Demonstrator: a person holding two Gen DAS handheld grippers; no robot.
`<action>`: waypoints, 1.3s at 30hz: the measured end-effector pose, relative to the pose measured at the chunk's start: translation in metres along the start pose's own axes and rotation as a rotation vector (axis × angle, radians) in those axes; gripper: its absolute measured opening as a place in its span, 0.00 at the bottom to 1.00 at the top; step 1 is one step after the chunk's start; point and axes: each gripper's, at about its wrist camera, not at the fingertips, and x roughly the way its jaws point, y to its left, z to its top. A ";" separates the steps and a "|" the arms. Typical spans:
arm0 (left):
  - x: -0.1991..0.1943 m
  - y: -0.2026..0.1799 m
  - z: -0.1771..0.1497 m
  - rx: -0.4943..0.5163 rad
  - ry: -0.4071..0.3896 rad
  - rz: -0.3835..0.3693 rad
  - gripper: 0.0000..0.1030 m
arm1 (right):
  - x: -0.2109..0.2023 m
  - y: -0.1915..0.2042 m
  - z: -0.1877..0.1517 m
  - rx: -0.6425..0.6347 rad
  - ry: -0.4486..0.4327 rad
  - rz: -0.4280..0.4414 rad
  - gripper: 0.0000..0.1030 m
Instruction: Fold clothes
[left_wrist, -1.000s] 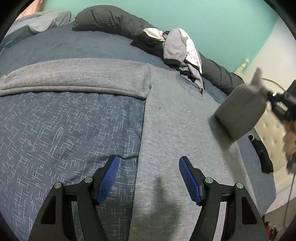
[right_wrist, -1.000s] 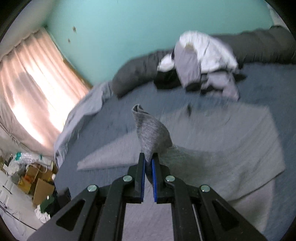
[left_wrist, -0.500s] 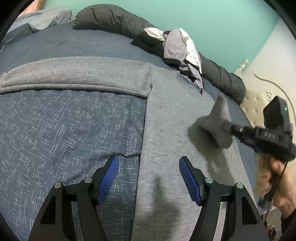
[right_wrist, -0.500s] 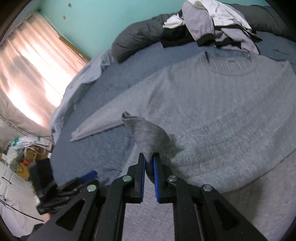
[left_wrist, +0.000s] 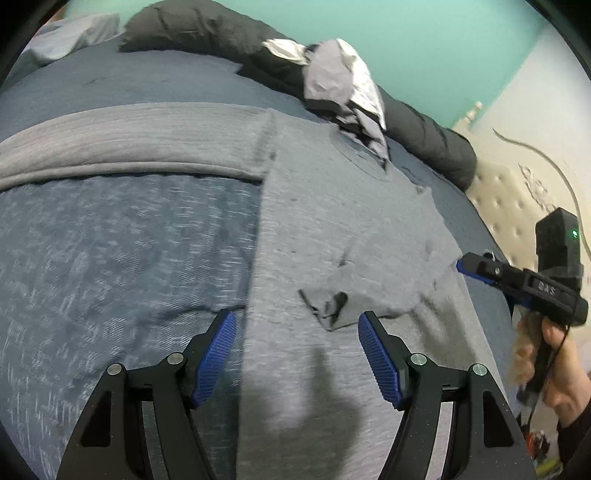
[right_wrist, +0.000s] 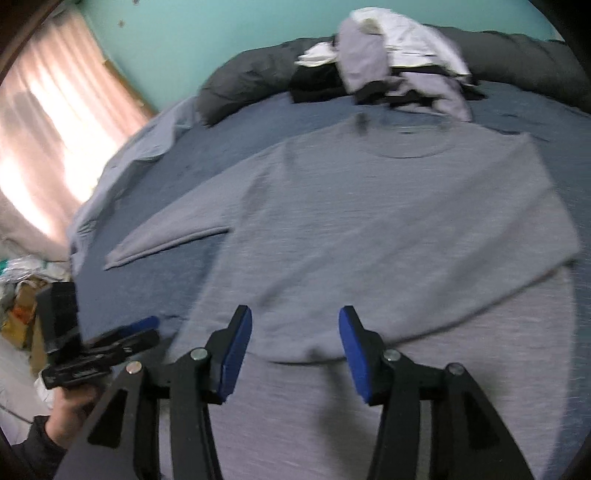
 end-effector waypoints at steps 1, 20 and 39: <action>0.003 -0.003 0.002 0.011 0.008 -0.004 0.70 | -0.003 -0.007 0.000 0.006 -0.002 -0.020 0.49; 0.011 0.013 0.022 -0.022 0.010 0.039 0.70 | 0.084 0.041 -0.011 -0.099 0.130 -0.071 0.49; 0.027 0.002 0.020 0.002 0.065 -0.024 0.70 | 0.077 0.063 -0.036 -0.171 0.164 -0.106 0.49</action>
